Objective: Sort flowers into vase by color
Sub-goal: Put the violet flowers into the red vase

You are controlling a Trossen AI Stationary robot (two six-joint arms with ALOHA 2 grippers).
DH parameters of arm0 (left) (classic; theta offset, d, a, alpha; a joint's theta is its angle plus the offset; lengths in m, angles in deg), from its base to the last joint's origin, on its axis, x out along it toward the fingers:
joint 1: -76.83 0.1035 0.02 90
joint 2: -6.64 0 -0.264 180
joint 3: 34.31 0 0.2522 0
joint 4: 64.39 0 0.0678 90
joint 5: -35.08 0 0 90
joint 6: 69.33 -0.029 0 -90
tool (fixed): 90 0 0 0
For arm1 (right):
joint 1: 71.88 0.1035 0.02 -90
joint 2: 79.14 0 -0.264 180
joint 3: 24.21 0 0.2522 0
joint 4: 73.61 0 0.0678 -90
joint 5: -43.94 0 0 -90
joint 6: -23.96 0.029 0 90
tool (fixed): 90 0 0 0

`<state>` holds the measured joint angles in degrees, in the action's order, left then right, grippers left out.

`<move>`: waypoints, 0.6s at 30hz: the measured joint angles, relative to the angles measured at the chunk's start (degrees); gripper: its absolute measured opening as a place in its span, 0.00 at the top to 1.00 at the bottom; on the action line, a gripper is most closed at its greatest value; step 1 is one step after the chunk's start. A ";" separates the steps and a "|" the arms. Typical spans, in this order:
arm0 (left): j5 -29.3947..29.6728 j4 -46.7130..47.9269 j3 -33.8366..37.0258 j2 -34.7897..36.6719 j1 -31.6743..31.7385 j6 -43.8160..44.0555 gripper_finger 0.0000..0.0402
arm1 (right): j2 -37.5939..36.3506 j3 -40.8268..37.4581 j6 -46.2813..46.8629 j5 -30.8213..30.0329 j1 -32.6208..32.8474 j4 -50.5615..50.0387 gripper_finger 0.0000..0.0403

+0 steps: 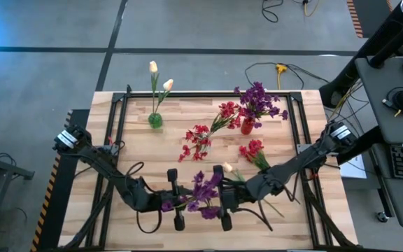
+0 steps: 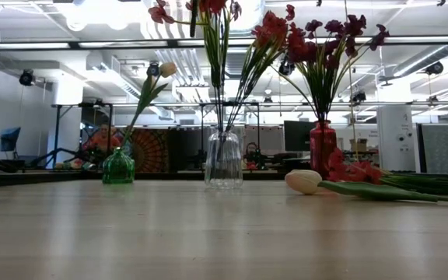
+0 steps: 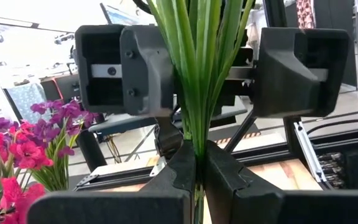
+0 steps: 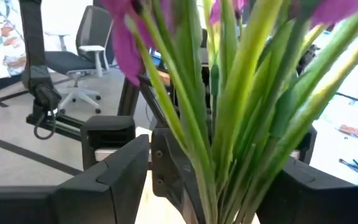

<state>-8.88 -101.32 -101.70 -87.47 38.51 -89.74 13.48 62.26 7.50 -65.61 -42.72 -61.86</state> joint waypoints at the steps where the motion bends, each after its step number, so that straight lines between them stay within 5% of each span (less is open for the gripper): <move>1: -0.02 0.04 0.00 0.00 -0.01 0.00 1.00 | 0.09 0.00 0.17 -0.01 -0.08 -0.03 0.43; 11: -0.02 0.12 0.00 0.00 0.08 -0.04 0.98 | -0.15 0.02 2.62 -0.57 -0.60 -0.36 0.57; 18: -0.04 0.12 0.00 0.02 0.08 0.13 0.85 | -0.30 0.04 3.89 -1.51 -0.60 -1.72 0.73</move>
<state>-8.92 -101.20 -101.70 -87.45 38.59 -89.61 13.18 62.30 11.39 -67.12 -43.32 -63.58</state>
